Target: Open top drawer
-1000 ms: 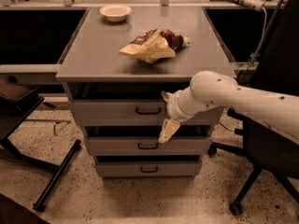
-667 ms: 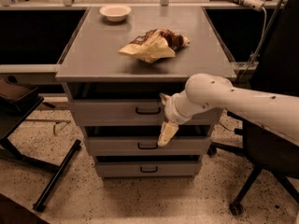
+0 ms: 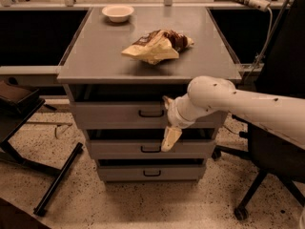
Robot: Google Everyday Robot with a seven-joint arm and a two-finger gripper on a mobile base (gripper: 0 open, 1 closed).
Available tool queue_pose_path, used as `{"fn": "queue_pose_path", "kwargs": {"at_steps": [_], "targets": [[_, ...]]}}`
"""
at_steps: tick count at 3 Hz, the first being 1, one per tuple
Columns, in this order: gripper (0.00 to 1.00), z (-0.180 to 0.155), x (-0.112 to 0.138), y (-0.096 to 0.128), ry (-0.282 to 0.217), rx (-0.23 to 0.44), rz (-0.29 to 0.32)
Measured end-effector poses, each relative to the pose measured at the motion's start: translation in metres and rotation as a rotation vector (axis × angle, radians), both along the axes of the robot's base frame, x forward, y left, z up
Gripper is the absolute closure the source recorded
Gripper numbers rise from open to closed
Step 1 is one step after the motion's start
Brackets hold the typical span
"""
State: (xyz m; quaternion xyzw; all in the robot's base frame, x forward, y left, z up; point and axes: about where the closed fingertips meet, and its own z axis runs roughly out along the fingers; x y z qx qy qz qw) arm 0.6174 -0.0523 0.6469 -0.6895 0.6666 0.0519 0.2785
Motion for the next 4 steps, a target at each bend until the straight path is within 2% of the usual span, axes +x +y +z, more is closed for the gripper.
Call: {"fn": "queue_pose_path", "kwargs": {"at_steps": [2, 4], "targets": [[0.0, 0.011, -0.039, -0.028, 0.062, -0.026, -0.025], [0.0, 0.013, -0.03, -0.024, 0.077, -0.011, -0.034]]}}
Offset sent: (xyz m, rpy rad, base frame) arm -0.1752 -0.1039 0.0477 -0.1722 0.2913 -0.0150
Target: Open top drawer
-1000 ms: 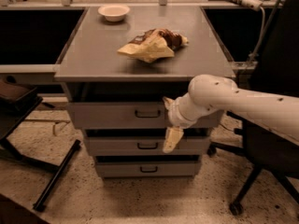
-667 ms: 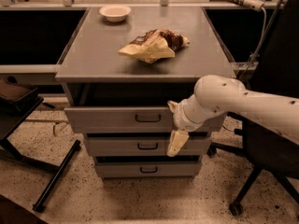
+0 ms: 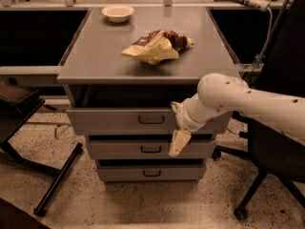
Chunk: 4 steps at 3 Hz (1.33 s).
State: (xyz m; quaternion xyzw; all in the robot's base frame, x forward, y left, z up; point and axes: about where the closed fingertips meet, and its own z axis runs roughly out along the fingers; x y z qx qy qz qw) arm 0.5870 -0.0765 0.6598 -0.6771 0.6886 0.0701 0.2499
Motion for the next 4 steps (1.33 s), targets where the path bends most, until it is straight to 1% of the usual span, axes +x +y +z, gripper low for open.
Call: {"fn": "queue_pose_path", "kwargs": {"at_steps": [1, 2, 3, 4], "targets": [[0.0, 0.005, 0.017, 0.012, 0.05, -0.01, -0.008], [0.0, 0.003, 0.004, 0.024, 0.146, -0.035, 0.032], [0.0, 0.006, -0.013, 0.025, 0.2, -0.049, 0.043], [0.0, 0.01, -0.04, 0.02, 0.254, -0.05, 0.038]]}}
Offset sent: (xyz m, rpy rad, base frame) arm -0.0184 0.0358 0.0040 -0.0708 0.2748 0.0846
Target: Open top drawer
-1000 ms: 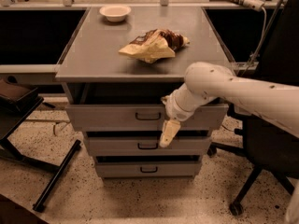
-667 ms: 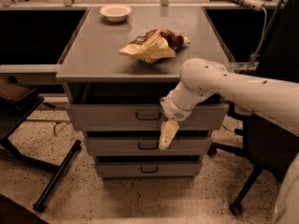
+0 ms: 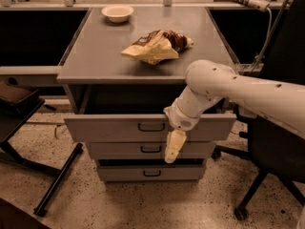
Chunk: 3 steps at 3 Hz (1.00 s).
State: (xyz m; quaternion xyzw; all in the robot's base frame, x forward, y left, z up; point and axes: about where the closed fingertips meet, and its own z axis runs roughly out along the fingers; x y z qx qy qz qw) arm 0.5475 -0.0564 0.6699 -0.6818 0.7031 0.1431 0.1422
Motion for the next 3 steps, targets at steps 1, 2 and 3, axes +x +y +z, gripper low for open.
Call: {"fn": "queue_pose_path", "kwargs": {"at_steps": [1, 2, 3], "targets": [[0.0, 0.001, -0.025, -0.001, 0.035, 0.029, 0.018], [0.0, -0.001, -0.05, -0.002, 0.067, 0.064, 0.016], [0.0, -0.001, -0.05, -0.002, 0.067, 0.064, 0.016]]}}
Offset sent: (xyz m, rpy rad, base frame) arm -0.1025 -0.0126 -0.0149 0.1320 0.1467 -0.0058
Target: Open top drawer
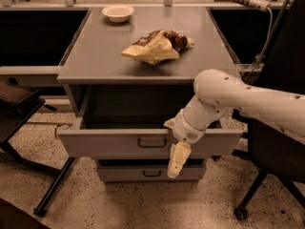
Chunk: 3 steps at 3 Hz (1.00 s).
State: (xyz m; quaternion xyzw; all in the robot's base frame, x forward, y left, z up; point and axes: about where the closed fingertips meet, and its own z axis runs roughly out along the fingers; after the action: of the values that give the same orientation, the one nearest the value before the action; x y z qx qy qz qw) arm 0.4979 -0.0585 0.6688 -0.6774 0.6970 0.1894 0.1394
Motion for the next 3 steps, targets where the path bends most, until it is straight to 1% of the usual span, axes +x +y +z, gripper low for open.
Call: {"fn": "queue_pose_path", "kwargs": {"at_steps": [1, 2, 3], "targets": [[0.0, -0.005, -0.01, 0.001, 0.029, -0.006, 0.027], [0.0, -0.002, -0.013, 0.001, 0.033, -0.006, 0.03], [0.0, 0.004, -0.041, -0.004, 0.059, -0.005, 0.022]]}}
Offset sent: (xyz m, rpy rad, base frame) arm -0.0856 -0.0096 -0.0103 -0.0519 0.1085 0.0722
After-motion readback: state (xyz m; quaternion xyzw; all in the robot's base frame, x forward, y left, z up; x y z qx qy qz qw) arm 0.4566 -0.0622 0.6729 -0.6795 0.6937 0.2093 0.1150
